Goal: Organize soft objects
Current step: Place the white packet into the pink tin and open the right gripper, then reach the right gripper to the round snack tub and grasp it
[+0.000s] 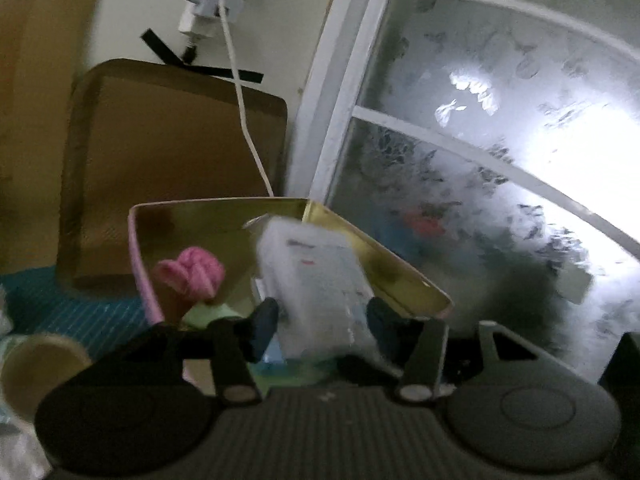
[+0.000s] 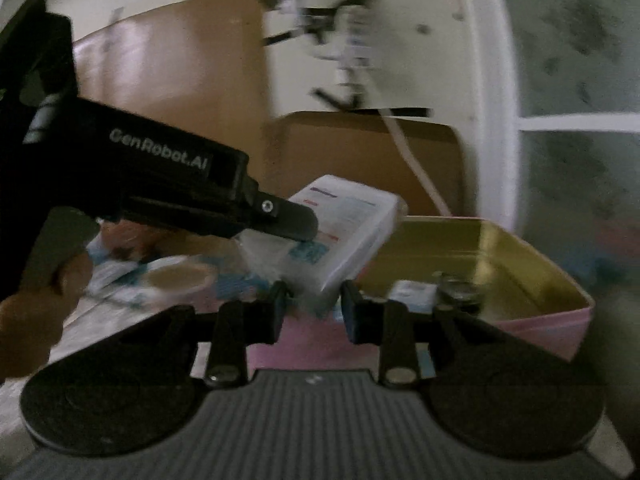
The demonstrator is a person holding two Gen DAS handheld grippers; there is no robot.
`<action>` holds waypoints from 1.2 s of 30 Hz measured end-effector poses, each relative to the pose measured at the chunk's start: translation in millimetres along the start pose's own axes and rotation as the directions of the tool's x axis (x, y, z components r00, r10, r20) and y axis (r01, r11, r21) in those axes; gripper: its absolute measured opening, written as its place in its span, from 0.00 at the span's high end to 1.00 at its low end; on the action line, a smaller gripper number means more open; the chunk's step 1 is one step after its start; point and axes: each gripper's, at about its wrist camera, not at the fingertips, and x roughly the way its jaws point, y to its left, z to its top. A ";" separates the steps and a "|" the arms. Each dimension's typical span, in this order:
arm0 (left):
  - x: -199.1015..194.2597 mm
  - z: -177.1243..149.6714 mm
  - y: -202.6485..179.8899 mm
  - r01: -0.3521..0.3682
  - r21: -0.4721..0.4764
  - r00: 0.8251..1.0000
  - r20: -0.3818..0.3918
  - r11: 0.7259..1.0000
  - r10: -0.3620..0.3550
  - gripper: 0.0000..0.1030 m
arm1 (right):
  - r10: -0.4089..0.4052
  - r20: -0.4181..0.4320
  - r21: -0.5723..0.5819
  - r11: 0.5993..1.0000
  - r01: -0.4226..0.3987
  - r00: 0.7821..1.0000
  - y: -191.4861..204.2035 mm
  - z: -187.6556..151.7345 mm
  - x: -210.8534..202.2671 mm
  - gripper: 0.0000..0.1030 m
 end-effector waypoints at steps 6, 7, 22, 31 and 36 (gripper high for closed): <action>19.0 -12.0 -0.8 -0.109 0.019 0.994 -0.026 0.994 0.109 0.46 | -0.259 -0.052 0.050 0.964 0.262 0.964 -45.4 -1.4 50.8 0.70; 13.9 -16.4 0.4 -0.114 0.025 0.993 -0.027 0.993 0.115 0.46 | -0.273 -0.065 0.078 0.958 0.277 0.960 -51.4 -3.8 51.3 0.70; -112.5 -104.1 58.6 -0.287 0.016 0.958 -0.018 0.958 0.287 0.43 | -0.164 0.033 0.149 0.976 0.157 0.986 -0.5 -9.4 -4.6 0.66; -173.6 -147.7 135.3 -0.584 -0.064 0.812 -0.050 0.809 0.582 0.43 | 0.070 -0.039 0.024 0.997 -0.069 0.997 76.9 -6.3 19.2 0.65; -193.9 -154.6 162.7 -0.536 -0.235 0.839 -0.043 0.811 0.542 0.40 | 0.150 -0.086 -0.055 0.986 -0.156 0.985 118.0 -4.7 39.8 0.48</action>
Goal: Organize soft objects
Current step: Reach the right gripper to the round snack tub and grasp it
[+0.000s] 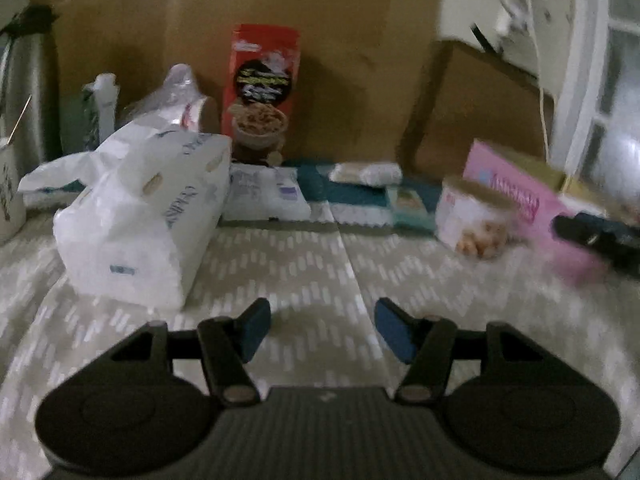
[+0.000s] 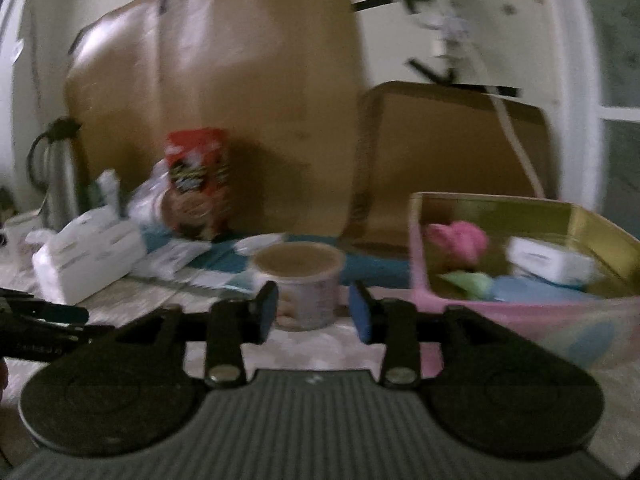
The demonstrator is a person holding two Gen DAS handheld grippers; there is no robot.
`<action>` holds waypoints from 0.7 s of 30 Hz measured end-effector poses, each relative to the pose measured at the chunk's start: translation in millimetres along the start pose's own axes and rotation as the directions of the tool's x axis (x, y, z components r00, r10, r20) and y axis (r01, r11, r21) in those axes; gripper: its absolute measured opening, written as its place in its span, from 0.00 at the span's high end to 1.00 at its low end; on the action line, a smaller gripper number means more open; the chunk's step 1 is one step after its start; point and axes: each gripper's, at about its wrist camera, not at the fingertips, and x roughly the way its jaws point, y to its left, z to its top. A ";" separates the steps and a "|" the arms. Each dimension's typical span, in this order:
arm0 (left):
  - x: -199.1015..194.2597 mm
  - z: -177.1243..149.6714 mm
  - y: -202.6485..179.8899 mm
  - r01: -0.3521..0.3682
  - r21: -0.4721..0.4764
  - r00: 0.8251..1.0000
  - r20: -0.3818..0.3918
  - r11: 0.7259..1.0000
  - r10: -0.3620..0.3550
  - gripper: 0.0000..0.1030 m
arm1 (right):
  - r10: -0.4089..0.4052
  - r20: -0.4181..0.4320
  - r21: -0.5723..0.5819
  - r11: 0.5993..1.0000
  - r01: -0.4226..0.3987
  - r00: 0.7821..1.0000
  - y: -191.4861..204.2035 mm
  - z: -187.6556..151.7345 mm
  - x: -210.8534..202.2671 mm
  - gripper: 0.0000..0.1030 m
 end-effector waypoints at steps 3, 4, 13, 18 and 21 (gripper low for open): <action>-1.9 0.2 2.6 0.021 -0.022 1.000 0.013 1.000 -0.021 0.38 | 0.005 -0.004 -0.051 0.999 -0.006 1.000 15.6 6.8 18.2 0.35; -3.5 -1.1 2.4 0.029 -0.021 0.999 0.021 0.999 -0.028 0.36 | 0.003 -0.010 -0.054 0.999 -0.003 1.000 18.7 9.9 25.8 0.27; -11.0 -4.2 6.8 0.074 -0.038 0.994 0.083 0.997 -0.071 0.31 | -0.096 -0.129 -0.109 0.991 0.082 0.987 18.7 18.0 110.9 0.10; -9.7 -3.1 12.4 0.084 -0.072 0.994 0.081 0.994 -0.078 0.31 | -0.084 -0.154 -0.079 0.994 0.072 0.984 14.6 14.7 109.3 0.14; -9.2 -2.9 12.4 0.084 -0.071 0.994 0.079 0.994 -0.079 0.31 | -0.015 -0.159 -0.067 0.998 0.005 0.987 18.3 11.9 83.6 0.14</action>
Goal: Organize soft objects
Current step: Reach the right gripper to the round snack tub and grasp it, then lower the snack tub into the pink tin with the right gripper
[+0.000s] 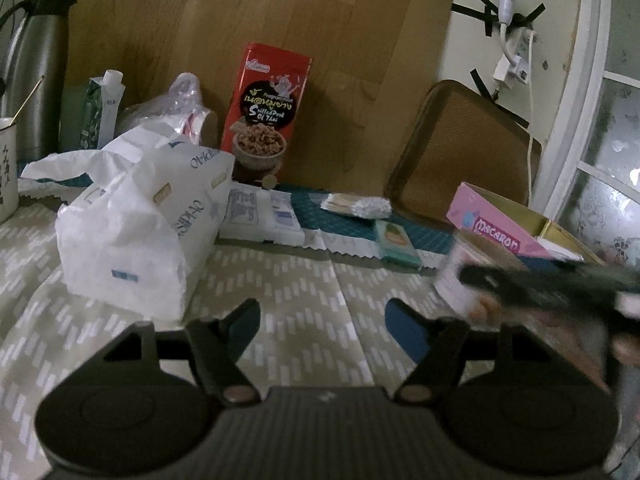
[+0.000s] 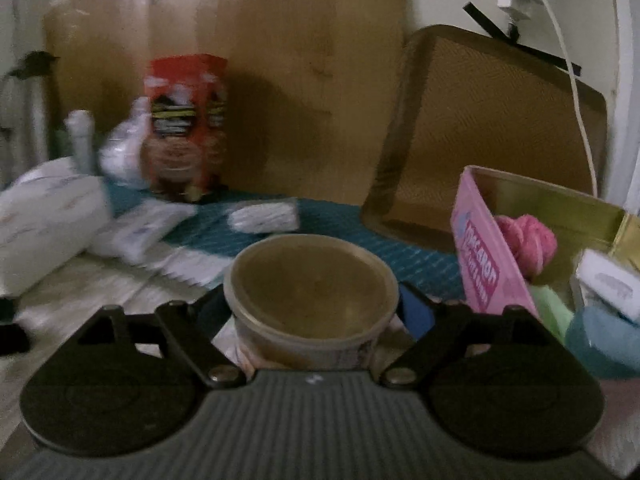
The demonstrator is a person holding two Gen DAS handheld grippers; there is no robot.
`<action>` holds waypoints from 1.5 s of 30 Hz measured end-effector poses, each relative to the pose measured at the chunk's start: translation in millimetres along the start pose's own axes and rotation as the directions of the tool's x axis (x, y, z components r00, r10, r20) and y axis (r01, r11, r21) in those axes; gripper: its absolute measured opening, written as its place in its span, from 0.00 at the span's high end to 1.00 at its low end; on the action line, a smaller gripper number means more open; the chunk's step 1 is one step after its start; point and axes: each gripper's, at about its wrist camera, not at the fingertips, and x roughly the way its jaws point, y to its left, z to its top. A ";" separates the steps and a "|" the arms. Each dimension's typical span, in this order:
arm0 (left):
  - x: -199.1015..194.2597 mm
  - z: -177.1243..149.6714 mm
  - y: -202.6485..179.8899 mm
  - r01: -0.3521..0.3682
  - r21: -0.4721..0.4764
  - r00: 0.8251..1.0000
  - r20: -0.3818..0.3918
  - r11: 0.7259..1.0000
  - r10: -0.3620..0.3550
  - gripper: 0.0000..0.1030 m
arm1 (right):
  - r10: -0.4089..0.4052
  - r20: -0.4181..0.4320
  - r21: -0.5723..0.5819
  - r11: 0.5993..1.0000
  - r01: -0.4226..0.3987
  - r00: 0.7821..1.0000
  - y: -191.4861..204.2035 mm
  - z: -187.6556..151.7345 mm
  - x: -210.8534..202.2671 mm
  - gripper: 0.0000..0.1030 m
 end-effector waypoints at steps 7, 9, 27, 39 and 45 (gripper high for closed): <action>2.2 2.3 -0.6 0.091 -0.030 0.994 -0.058 0.995 -0.092 0.31 | 0.153 -0.025 -0.091 0.984 -0.154 0.988 9.4 -43.6 -81.5 0.14; 0.8 3.2 -7.9 0.190 -0.089 0.977 -0.083 0.978 -0.197 0.31 | 0.140 -0.003 -0.147 0.979 -0.138 0.990 11.9 -59.1 -101.0 0.13; 21.6 35.7 -150.8 0.467 0.061 0.872 -0.197 0.882 -0.448 0.53 | 0.121 0.117 -0.021 0.993 -0.119 0.986 -19.8 -76.7 -122.3 0.20; 114.7 76.9 -250.9 0.457 0.136 0.883 -0.189 0.879 -0.429 0.44 | -0.151 0.238 0.058 0.988 0.141 0.959 -112.6 -37.8 -100.8 0.19; 139.5 73.8 -263.3 0.340 0.175 0.935 -0.171 0.924 -0.312 0.33 | -0.226 0.136 0.134 0.969 0.208 0.965 -141.7 -16.9 -49.2 0.18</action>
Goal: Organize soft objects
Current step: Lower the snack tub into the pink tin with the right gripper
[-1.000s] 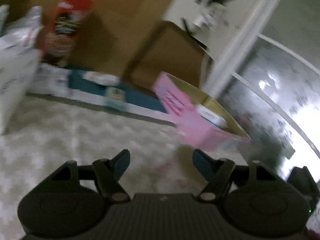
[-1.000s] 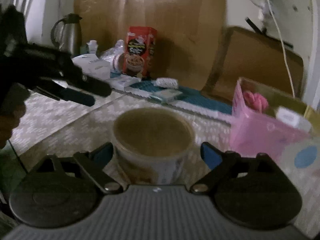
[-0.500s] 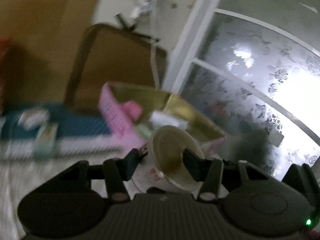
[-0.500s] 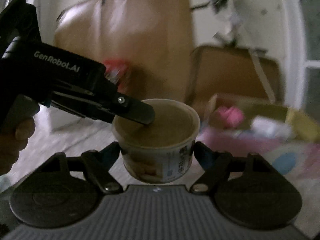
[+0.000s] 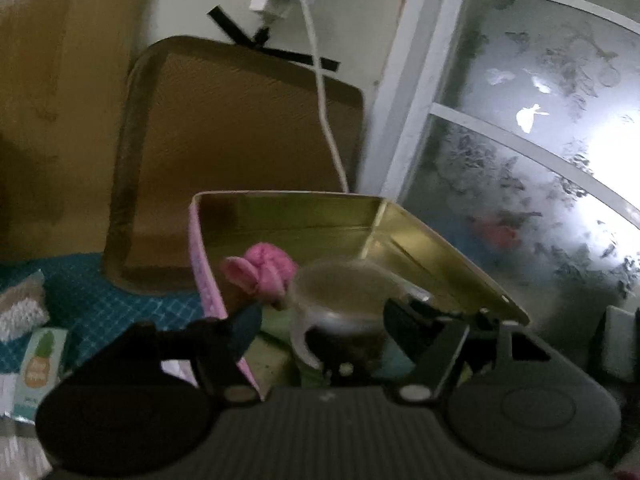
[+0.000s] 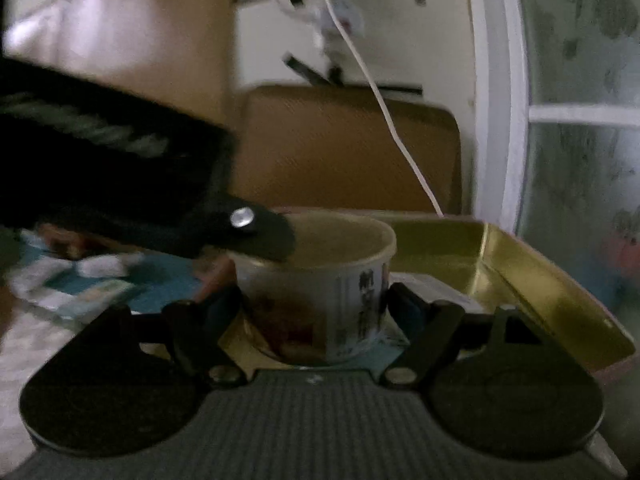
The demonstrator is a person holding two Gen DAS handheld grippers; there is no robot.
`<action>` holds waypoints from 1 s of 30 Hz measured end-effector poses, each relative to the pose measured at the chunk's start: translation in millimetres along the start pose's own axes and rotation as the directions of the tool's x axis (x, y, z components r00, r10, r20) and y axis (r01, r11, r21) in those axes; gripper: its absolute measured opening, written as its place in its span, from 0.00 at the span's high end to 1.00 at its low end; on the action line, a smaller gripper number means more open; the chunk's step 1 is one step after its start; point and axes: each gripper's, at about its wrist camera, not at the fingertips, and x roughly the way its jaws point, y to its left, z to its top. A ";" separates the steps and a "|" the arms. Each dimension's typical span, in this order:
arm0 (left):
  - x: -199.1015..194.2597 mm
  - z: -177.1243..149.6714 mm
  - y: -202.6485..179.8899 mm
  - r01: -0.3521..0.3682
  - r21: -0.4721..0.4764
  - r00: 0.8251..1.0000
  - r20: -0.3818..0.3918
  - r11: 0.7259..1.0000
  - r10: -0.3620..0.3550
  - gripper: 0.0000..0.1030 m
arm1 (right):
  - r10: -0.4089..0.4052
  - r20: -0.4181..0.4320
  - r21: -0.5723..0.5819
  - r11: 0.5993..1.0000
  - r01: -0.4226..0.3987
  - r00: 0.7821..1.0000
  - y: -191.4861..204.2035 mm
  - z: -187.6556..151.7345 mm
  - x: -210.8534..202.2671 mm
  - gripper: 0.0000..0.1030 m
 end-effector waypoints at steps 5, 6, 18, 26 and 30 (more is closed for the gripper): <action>-10.0 -7.2 1.4 -0.003 0.015 1.000 0.014 1.000 0.003 0.33 | -0.045 0.008 0.055 0.998 0.044 0.999 -11.1 -2.3 -0.4 0.12; -11.1 -7.9 1.0 -0.002 0.016 1.000 0.013 1.000 0.002 0.33 | -0.047 0.020 0.074 0.996 0.045 0.999 -12.7 -5.0 -8.1 0.12; -59.3 -38.9 -11.8 0.005 0.061 0.999 0.040 0.998 -0.008 0.33 | -0.118 0.098 0.165 0.981 0.101 0.988 -14.3 -29.3 -74.0 0.13; -100.6 -53.2 25.6 -0.028 -0.020 0.995 0.090 0.999 0.030 0.30 | -0.056 0.071 0.087 0.995 0.050 0.996 -8.1 -9.1 -55.8 0.13; -131.2 -62.9 62.6 -0.106 -0.070 0.987 0.116 0.992 0.113 0.30 | -0.013 -0.043 -0.030 0.999 0.012 0.999 -19.0 24.7 0.1 0.09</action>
